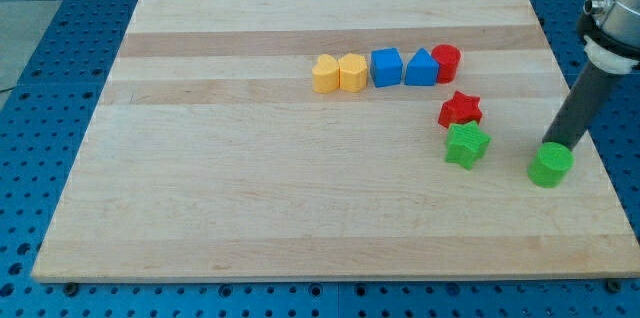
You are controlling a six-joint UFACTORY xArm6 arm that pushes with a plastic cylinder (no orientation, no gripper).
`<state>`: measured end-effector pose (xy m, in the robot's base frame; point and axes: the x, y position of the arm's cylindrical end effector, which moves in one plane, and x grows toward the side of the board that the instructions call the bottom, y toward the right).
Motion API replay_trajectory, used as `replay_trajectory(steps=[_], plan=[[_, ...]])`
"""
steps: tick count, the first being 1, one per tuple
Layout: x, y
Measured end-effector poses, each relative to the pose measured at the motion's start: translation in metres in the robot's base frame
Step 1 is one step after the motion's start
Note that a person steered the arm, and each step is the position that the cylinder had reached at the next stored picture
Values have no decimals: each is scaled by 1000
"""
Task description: Move the green circle into the green star
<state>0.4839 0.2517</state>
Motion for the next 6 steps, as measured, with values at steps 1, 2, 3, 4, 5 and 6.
replay_trajectory(steps=[1, 2, 3, 4, 5, 6], plan=[[-18, 10], [-19, 64], [3, 69], [25, 50], [31, 18], [35, -15]])
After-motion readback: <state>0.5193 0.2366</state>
